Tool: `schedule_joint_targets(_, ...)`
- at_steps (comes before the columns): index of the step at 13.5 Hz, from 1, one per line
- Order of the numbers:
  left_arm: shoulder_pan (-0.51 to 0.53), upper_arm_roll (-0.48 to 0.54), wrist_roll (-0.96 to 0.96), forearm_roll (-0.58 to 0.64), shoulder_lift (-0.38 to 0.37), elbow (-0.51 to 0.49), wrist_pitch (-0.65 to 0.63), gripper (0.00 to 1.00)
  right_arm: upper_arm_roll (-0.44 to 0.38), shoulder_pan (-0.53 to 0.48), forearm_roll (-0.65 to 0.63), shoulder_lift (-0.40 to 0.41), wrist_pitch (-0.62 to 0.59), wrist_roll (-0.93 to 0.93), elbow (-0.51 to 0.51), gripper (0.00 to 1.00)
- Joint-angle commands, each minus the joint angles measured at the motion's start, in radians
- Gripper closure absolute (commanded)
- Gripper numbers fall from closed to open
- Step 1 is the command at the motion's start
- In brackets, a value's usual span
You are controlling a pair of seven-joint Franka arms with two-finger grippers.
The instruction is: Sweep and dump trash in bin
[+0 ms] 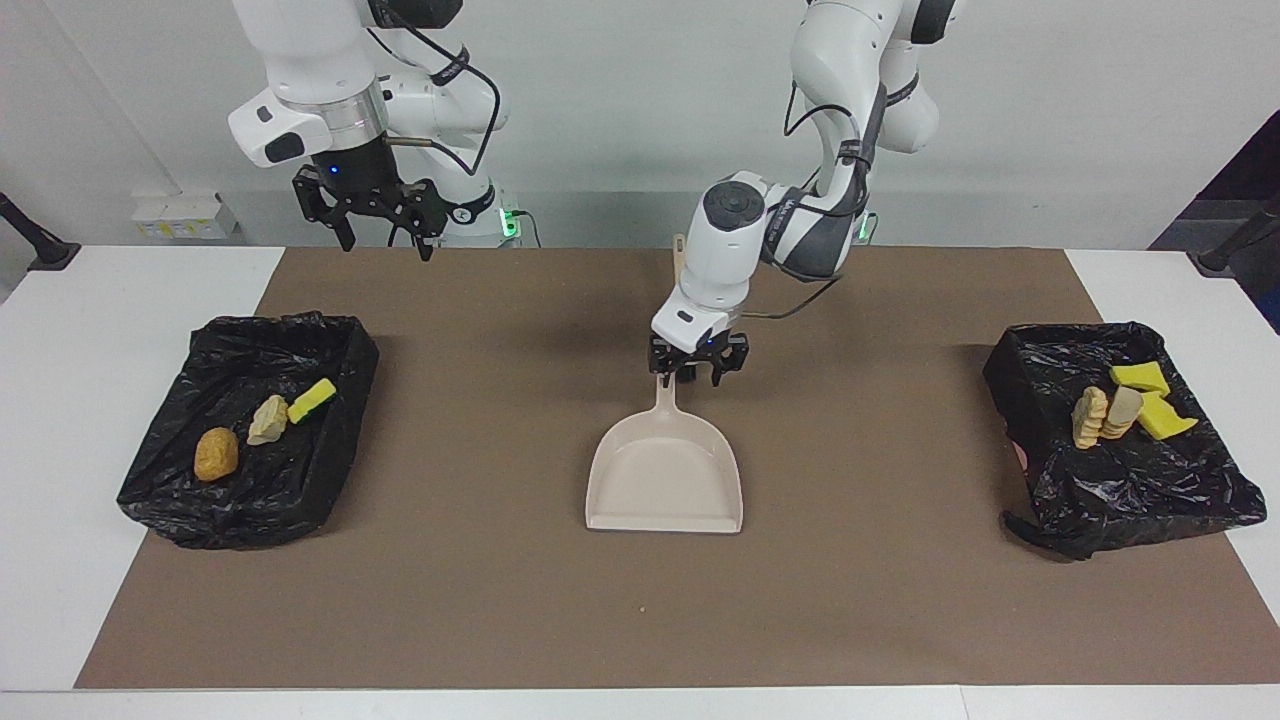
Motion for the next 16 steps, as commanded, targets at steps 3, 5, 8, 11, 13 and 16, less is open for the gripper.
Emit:
schedule_joint_targets(3, 0.131, -0.003, 0.170, 0.005, -0.103, -0.024, -0.142, 0.00, -0.005, -0.012, 0.061, 0.019, -0.014, -0.030, 0.029, 0.00)
schedule_joint_targets(5, 0.219, -0.005, 0.286, 0.005, -0.152, -0.038, -0.226, 0.00, -0.005, -0.012, 0.060, 0.019, -0.014, -0.030, 0.027, 0.00)
schedule_joint_targets(8, 0.313, -0.005, 0.417, 0.005, -0.228, -0.089, -0.298, 0.00, -0.005, -0.014, 0.057, 0.018, -0.010, -0.030, 0.027, 0.00)
schedule_joint_targets(11, 0.397, -0.003, 0.506, 0.008, -0.264, -0.129, -0.315, 0.00, -0.005, -0.011, 0.055, 0.016, -0.010, -0.030, 0.027, 0.00)
schedule_joint_targets(13, 0.463, -0.003, 0.573, 0.039, -0.270, -0.129, -0.331, 0.00, -0.005, -0.011, 0.060, 0.018, 0.007, -0.028, 0.026, 0.00)
schedule_joint_targets(16, 0.548, -0.003, 0.662, 0.050, -0.285, -0.120, -0.331, 0.00, -0.005, -0.011, 0.064, 0.016, 0.018, -0.028, 0.024, 0.00)
